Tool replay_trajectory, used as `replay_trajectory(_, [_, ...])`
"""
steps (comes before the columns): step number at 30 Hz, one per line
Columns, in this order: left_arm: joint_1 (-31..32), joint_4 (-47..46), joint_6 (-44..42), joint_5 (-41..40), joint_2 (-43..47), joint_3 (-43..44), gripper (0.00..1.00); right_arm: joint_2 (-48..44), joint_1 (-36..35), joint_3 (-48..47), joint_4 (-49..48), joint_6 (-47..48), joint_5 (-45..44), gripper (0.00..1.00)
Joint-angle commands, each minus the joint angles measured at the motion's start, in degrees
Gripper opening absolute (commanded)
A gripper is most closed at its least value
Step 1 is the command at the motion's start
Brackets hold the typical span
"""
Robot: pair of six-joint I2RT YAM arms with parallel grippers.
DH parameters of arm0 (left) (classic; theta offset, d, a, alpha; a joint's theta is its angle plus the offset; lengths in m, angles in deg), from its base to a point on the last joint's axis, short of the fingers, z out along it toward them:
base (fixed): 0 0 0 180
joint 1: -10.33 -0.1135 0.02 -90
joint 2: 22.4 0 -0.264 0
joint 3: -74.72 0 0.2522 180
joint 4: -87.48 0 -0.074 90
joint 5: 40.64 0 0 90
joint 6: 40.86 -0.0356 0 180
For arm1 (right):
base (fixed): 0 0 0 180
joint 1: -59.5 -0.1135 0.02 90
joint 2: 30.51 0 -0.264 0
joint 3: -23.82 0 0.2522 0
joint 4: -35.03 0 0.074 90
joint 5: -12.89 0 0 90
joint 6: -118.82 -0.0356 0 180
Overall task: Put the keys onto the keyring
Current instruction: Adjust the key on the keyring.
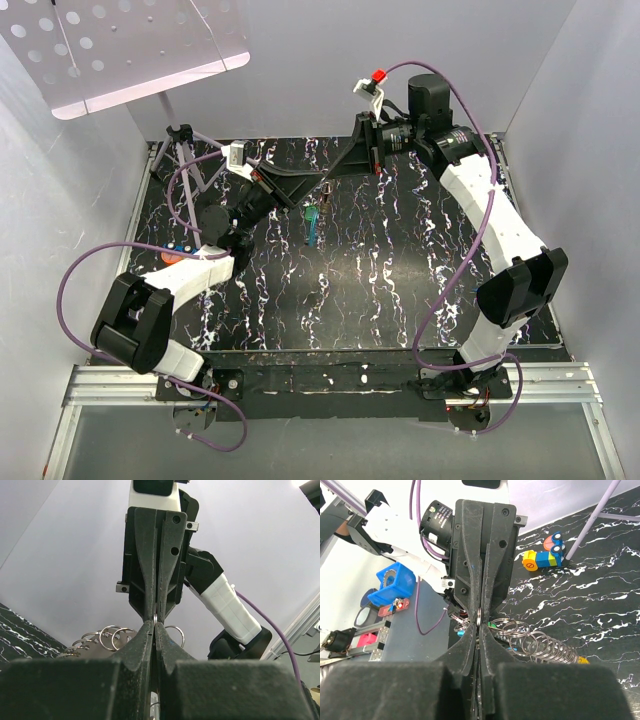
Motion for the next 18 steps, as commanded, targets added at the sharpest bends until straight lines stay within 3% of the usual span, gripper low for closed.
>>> replay_trajectory(1, [-0.3,-12.98,-0.01,-0.87,1.29,1.02,0.0,-1.07,-1.04,0.09,-2.58,-0.91,1.5,0.04])
replay_trajectory(8, [-0.74,-12.28,0.95,0.18,1.2,0.67,0.0,-1.68,-0.96,0.36,-2.41,-0.48,2.82,0.01])
replay_trajectory(13, [-6.0,-8.59,5.69,8.6,3.83,-0.12,0.4,-1.69,0.1,-0.7,8.56,8.12,3.26,0.01])
replay_trajectory(16, [-10.05,-2.98,7.81,16.42,6.29,-0.56,0.56,-0.64,0.19,-2.45,20.14,16.47,4.14,0.01])
replay_trajectory(18, [-11.46,4.47,7.46,23.0,7.26,1.19,0.59,1.21,0.01,-3.94,28.58,22.0,4.93,0.01])
